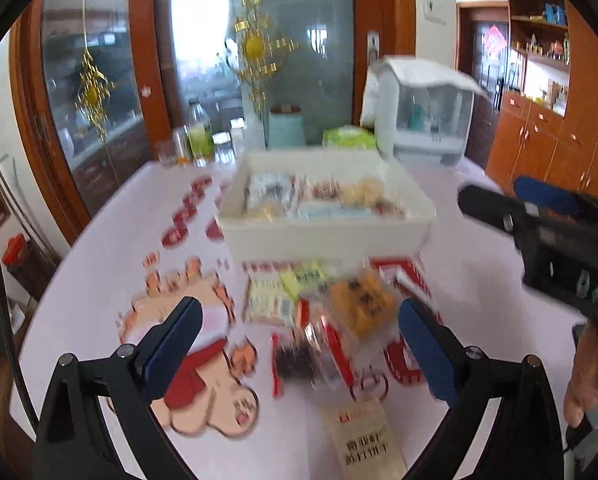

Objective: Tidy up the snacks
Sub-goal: 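Move both open tools back toward the remaining snacks on the table, then grasp the brown cracker pouch with the left tool while the right tool grasps the yellow cake pack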

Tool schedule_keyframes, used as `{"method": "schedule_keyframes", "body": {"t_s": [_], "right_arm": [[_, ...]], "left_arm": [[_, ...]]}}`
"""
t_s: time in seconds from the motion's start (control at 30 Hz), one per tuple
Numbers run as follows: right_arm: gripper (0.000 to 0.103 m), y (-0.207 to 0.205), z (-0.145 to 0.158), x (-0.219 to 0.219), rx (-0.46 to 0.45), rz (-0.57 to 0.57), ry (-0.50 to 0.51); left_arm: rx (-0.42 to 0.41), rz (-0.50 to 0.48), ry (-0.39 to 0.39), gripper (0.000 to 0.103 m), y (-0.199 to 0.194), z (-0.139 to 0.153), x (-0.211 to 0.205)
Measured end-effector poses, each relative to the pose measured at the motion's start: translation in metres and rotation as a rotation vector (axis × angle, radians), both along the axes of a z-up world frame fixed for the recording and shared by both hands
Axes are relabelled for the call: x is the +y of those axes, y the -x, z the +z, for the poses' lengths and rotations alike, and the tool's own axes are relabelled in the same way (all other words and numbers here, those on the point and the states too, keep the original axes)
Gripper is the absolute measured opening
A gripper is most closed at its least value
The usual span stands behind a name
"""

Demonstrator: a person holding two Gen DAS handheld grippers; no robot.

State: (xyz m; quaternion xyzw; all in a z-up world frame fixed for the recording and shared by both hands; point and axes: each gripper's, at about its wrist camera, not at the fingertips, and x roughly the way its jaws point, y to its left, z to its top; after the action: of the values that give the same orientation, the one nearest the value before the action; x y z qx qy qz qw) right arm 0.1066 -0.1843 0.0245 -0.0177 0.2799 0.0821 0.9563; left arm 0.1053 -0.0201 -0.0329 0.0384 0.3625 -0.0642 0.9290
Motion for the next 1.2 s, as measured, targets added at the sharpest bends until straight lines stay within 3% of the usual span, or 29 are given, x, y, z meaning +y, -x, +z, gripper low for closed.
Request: {"method": "schedule_keyframes", "body": {"t_s": [0.23, 0.6, 0.73, 0.87, 0.97, 1.1, 1.2], "right_arm": [[0.078, -0.01, -0.051, -0.001, 0.111, 0.04, 0.013], [0.078, -0.064, -0.123, 0.016, 0.306, 0.14, 0.001], [0.078, -0.084, -0.143, 0.026, 0.374, 0.167, 0.002], [0.078, -0.099, -0.16, 0.036, 0.419, 0.171, 0.036], [0.078, -0.107, -0.165, 0.035, 0.447, 0.181, -0.006], [0.082, -0.11, -0.169, 0.039, 0.467, 0.203, -0.02], [0.084, -0.113, -0.18, 0.045, 0.511, 0.214, 0.029]], "left_arm": [[0.192, -0.004, -0.03, 0.098, 0.008, -0.079, -0.024], [0.471, 0.022, 0.036, 0.098, -0.005, -0.148, -0.031], [0.442, 0.029, -0.037, 0.098, 0.002, -0.156, -0.045], [0.417, 0.036, -0.045, 0.099, 0.006, -0.159, -0.049], [0.41, 0.042, -0.034, 0.095, 0.007, -0.161, -0.047], [0.367, 0.029, -0.033, 0.06, 0.01, -0.152, -0.044], [0.36, 0.012, -0.028, 0.057, 0.009, -0.147, -0.041]]}}
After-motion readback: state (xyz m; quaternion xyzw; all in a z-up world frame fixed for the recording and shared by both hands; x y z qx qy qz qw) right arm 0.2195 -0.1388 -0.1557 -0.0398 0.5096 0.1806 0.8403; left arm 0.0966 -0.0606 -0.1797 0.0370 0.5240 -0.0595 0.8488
